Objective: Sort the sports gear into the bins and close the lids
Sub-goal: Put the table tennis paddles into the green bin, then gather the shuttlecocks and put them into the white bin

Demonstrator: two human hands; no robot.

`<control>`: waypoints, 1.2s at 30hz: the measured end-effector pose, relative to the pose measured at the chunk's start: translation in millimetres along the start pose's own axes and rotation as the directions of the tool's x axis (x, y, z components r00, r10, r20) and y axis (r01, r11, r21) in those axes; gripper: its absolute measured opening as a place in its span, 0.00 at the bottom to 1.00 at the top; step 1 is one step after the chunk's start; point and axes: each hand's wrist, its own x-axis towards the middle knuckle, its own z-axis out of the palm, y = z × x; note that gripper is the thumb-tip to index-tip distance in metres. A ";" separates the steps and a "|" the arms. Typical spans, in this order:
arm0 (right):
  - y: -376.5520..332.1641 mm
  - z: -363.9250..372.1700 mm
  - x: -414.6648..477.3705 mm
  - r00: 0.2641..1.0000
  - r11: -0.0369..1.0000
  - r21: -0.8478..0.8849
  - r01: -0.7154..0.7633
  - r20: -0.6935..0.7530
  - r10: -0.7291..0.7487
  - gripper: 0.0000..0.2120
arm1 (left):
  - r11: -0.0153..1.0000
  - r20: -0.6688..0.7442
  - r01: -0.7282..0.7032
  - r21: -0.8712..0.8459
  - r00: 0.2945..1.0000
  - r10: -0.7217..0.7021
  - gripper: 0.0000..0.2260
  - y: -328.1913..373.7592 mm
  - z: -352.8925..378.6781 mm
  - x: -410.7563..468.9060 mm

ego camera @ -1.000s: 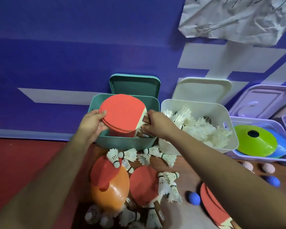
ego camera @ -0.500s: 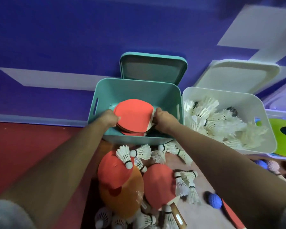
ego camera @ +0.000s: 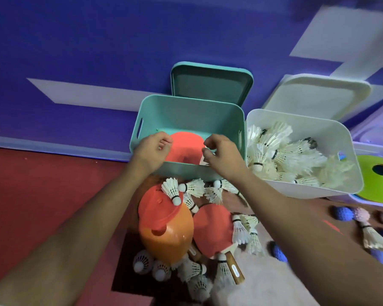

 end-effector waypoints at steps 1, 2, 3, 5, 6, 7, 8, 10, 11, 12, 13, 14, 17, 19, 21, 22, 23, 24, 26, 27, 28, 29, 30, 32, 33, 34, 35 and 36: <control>-10.2 -3.8 -15.9 0.999 0.998 0.062 0.011 -0.044 -0.009 0.06 | 0.999 -0.032 -0.038 -0.023 0.999 0.037 0.05 4.7 -2.8 -19.9; -18.5 -6.1 -31.4 0.997 0.996 0.093 0.014 -0.073 -0.007 0.04 | 0.998 -0.049 -0.052 -0.042 0.998 0.050 0.06 7.8 -4.2 -40.3; -22.6 -5.0 -45.9 0.996 0.994 0.110 0.014 -0.085 -0.004 0.03 | 0.997 -0.047 -0.043 -0.059 0.998 0.040 0.06 7.6 -3.8 -58.9; -24.9 2.8 -73.0 0.999 0.990 0.132 -0.038 -0.031 0.042 0.03 | 0.995 -0.015 0.039 -0.093 0.999 -0.041 0.06 -5.6 -0.7 -91.1; -24.1 9.2 -85.1 0.995 0.986 0.136 -0.097 0.028 0.094 0.02 | 0.989 -0.018 0.109 -0.099 0.994 -0.111 0.06 -17.9 1.6 -102.6; -21.6 17.2 -94.3 0.985 0.979 0.124 -0.159 0.090 0.149 0.02 | 0.979 -0.035 0.180 -0.092 0.982 -0.183 0.06 -29.3 3.6 -111.1; -20.3 24.6 -101.6 0.968 0.973 0.077 -0.218 0.145 0.206 0.05 | 0.965 -0.055 0.249 -0.081 0.966 -0.254 0.05 -40.9 6.2 -116.2; -17.3 41.0 -110.0 0.940 0.957 -0.005 -0.289 0.189 0.285 0.11 | 0.934 -0.077 0.352 -0.061 0.931 -0.356 0.02 -52.2 12.9 -121.2; -16.0 49.5 -110.8 0.934 0.949 0.001 -0.314 0.182 0.309 0.12 | 0.924 -0.070 0.378 -0.066 0.922 -0.382 0.04 -54.4 17.8 -120.1; -16.2 56.0 -110.5 0.928 0.941 0.013 -0.338 0.170 0.331 0.13 | 0.915 -0.041 0.393 -0.089 0.917 -0.397 0.07 -55.1 23.6 -116.8; -14.9 62.4 -108.9 0.928 0.938 0.014 -0.346 0.151 0.341 0.15 | 0.911 0.000 0.397 -0.108 0.917 -0.400 0.11 -52.4 29.5 -111.7; -13.7 68.0 -107.3 0.928 0.937 -0.009 -0.348 0.139 0.346 0.16 | 0.906 0.041 0.408 -0.114 0.913 -0.406 0.15 -52.4 36.6 -104.2; -6.0 78.8 -98.5 0.912 0.914 -0.095 -0.395 0.080 0.402 0.19 | 0.899 0.126 0.433 -0.064 0.897 -0.423 0.29 -61.3 62.7 -82.0; 3.0 86.1 -90.9 0.877 0.878 -0.064 -0.474 0.046 0.477 0.20 | 0.902 0.145 0.429 -0.045 0.897 -0.419 0.23 -65.8 76.3 -78.0; 14.4 94.8 -82.5 0.829 0.828 0.032 -0.559 0.019 0.559 0.21 | 0.910 0.132 0.413 -0.027 0.904 -0.406 0.21 -68.5 82.1 -78.9; 19.9 98.5 -79.4 0.807 0.803 0.083 -0.590 0.012 0.591 0.22 | 0.909 0.128 0.416 -0.031 0.903 -0.409 0.22 -73.1 83.5 -79.5; 24.2 100.9 -77.0 0.792 0.785 0.123 -0.607 0.010 0.610 0.21 | 0.907 0.125 0.419 -0.041 0.903 -0.412 0.22 -74.4 83.1 -81.0; 27.0 102.9 -75.3 0.784 0.774 0.155 -0.614 0.010 0.620 0.19 | 0.903 0.135 0.424 -0.065 0.901 -0.413 0.23 -79.3 83.0 -81.0; 32.9 106.6 -71.3 0.783 0.767 0.203 -0.609 0.003 0.622 0.15 | 0.894 0.162 0.430 -0.124 0.898 -0.409 0.27 -84.7 81.5 -81.2; 35.7 108.3 -69.4 0.785 0.766 0.218 -0.605 0.000 0.620 0.15 | 0.890 0.174 0.434 -0.143 0.896 -0.409 0.31 -84.0 80.0 -81.5; 38.2 108.8 -67.8 0.785 0.765 0.221 -0.605 0.004 0.620 0.14 | 0.880 0.181 0.442 -0.173 0.893 -0.413 0.35 -87.4 81.0 -79.9; 39.8 109.5 -66.4 0.779 0.757 0.220 -0.615 0.018 0.627 0.13 | 0.871 0.192 0.458 -0.180 0.884 -0.426 0.37 -87.0 80.4 -78.9; 40.5 109.3 -65.9 0.768 0.742 0.227 -0.630 0.038 0.640 0.13 | 0.864 0.198 0.468 -0.187 0.879 -0.433 0.36 -88.1 81.4 -77.6; 43.3 108.9 -65.8 0.743 0.708 0.259 -0.657 0.062 0.667 0.13 | 0.863 0.208 0.474 -0.171 0.874 -0.439 0.31 -88.9 82.0 -77.4; 44.6 108.6 -66.6 0.736 0.696 0.281 -0.661 0.059 0.674 0.14 | 0.865 0.214 0.472 -0.171 0.875 -0.435 0.29 -87.1 81.0 -79.2; 44.2 107.3 -68.2 0.734 0.687 0.312 -0.656 0.052 0.677 0.14 | 0.867 0.220 0.462 -0.186 0.880 -0.421 0.28 -87.5 81.3 -80.7; 44.8 106.7 -70.6 0.737 0.678 0.357 -0.643 0.048 0.674 0.14 | 0.870 0.232 0.450 -0.204 0.885 -0.404 0.28 -86.4 80.9 -83.0; 44.6 104.7 -73.9 0.744 0.663 0.415 -0.623 0.053 0.666 0.14 | 0.870 0.238 0.439 -0.226 0.891 -0.387 0.27 -85.5 80.4 -85.6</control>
